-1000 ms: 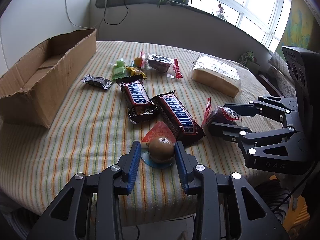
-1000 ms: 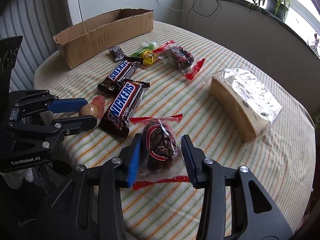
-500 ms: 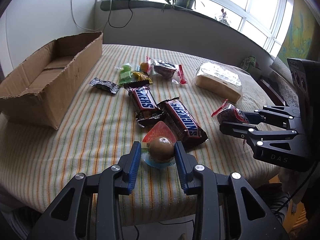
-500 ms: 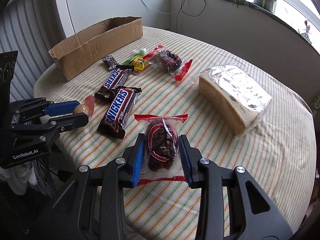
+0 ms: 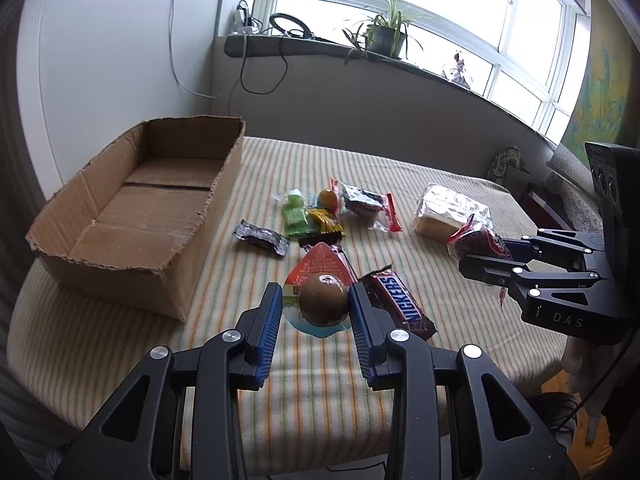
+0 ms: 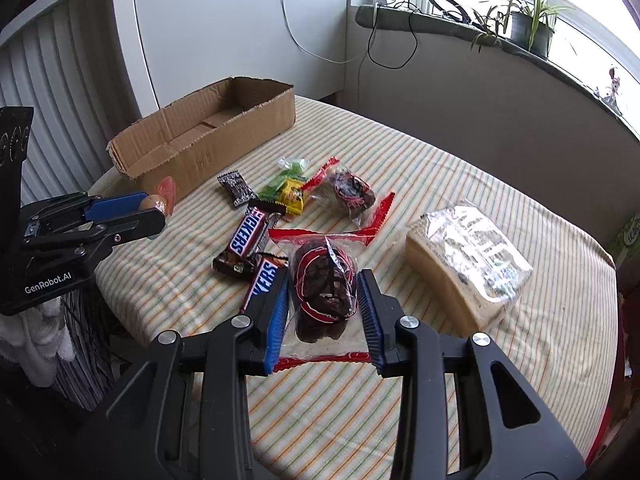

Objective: Organize snacks
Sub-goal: 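Carry egg and chocolate bag into the cardboard box and open both tools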

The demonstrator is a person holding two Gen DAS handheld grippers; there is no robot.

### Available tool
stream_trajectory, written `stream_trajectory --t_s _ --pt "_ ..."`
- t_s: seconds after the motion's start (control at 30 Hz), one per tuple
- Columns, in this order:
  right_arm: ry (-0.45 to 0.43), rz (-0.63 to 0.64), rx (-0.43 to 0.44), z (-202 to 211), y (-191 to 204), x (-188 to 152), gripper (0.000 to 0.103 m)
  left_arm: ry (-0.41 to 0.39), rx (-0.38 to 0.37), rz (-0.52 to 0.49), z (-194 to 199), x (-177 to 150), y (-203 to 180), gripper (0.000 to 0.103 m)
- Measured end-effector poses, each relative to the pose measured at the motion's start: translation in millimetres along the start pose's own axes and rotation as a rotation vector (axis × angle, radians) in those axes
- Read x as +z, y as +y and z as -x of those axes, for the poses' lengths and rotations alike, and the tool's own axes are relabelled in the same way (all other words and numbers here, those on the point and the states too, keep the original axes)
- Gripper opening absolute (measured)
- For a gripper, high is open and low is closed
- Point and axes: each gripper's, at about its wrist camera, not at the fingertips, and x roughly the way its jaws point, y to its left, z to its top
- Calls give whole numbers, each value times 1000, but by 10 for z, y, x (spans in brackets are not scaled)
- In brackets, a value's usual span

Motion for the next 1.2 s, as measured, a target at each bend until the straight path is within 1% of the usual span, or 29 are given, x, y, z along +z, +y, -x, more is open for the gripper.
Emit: stream_trajectory --t_s 0.17,0.37,0.47,0.73,0.97,1.2 --pt "-22 31 13 -78 146 308 35 -40 42 16 78 158 239 33" --pt "-42 62 39 -240 365 659 35 -64 87 55 91 295 538 33" --pt "-49 82 46 -331 499 836 35 -71 101 77 89 348 682 33" --pt "-50 107 85 -650 792 1265 35 -85 153 96 71 447 1019 33" --pt "-21 139 120 -978 1079 1508 36 -84 180 130 51 493 1283 33" --pt "7 146 148 -1221 1243 1624 36 -82 193 145 33 509 1409 33"
